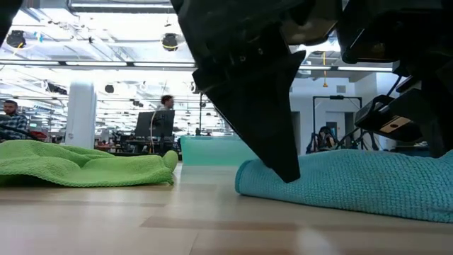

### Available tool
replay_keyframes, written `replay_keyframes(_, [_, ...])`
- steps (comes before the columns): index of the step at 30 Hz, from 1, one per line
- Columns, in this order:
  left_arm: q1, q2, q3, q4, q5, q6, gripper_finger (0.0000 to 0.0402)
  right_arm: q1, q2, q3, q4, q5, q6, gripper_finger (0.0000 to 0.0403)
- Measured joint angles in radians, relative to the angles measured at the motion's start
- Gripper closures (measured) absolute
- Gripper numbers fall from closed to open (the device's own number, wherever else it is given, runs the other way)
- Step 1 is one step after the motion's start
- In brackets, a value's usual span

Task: Roll microfiber towels into tight, uniform cylinder then place into a basket
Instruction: Roll the blue microfiber cloth

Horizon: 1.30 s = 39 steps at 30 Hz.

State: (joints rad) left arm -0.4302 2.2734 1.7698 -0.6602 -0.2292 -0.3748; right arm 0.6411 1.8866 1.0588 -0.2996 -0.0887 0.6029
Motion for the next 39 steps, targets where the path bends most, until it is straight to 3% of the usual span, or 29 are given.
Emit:
replay_keyframes(16, [0.01, -0.003, -0.053, 0.036, 0.123, -0.145, 0.0236, 0.002, 0.001, -0.002, 0.017, 0.044, 0.001, 0.035])
replay_keyframes(27, [-0.009, -0.001, -0.054, 0.027, 0.135, -0.226, 0.0236, -0.004, -0.001, 0.0, 0.017, 0.049, -0.046, 0.0239])
replay_keyframes(32, [-0.01, -0.001, -0.055, 0.026, 0.138, -0.264, 0.0236, -0.022, -0.037, -0.002, -0.08, 0.026, 0.022, 0.0213])
replay_keyframes(39, [-0.012, -0.001, -0.056, 0.035, 0.119, -0.276, 0.0236, 0.019, -0.14, -0.004, -0.237, 0.138, 0.019, 0.0223])
